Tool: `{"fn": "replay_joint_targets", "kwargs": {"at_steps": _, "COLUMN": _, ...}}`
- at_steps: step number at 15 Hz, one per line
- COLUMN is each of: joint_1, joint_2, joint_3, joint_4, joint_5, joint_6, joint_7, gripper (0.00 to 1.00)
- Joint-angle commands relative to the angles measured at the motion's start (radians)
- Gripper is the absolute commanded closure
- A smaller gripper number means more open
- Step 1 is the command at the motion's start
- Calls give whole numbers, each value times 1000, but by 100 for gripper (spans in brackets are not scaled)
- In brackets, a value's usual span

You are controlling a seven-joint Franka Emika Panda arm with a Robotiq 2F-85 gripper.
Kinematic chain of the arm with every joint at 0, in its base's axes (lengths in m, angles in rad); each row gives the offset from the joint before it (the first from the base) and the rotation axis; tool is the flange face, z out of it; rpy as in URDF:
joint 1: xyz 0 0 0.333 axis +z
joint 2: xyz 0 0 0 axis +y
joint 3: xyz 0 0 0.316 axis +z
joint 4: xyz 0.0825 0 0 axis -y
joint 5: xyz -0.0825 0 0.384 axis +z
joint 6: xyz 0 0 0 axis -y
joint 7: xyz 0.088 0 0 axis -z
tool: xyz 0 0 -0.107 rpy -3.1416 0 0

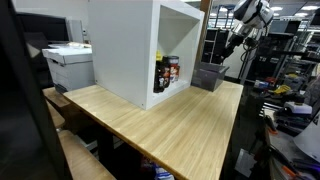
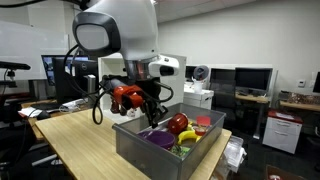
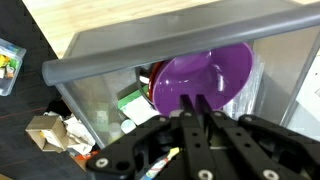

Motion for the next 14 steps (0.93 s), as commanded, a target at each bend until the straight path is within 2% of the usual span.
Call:
{"fn": "replay_joint_targets", "kwargs": {"at_steps": 1, "joint_1": 17, "joint_2": -6, "joint_3": -19, "joint_4": 4, "joint_5": -13, "joint_6": -34, "joint_7": 1, "gripper": 60}}
{"fn": "replay_joint_targets", "kwargs": {"at_steps": 5, "joint_1": 19, "joint_2": 17, "joint_3": -26, "joint_4": 26, "joint_5": 1, "joint_6": -55, "joint_7": -15, "gripper": 34}}
{"fn": "replay_joint_targets", "kwargs": {"at_steps": 10, "joint_1": 7, "joint_2": 60, "joint_3": -32, "joint_4": 72, "joint_5": 23, "joint_6": -82, "joint_7": -28, "gripper": 7}}
{"fn": "replay_joint_targets", "kwargs": {"at_steps": 12, "joint_1": 3, "joint_2": 75, "joint_3": -32, "joint_4": 90, "joint_5": 25, "joint_6": -98, "joint_7": -25, "gripper": 0}}
{"fn": "replay_joint_targets", "kwargs": {"at_steps": 14, "joint_1": 3, "joint_2": 80, "joint_3": -29, "joint_4": 102, "joint_5": 12, "joint_6": -108, "joint_7": -13, "gripper": 0}}
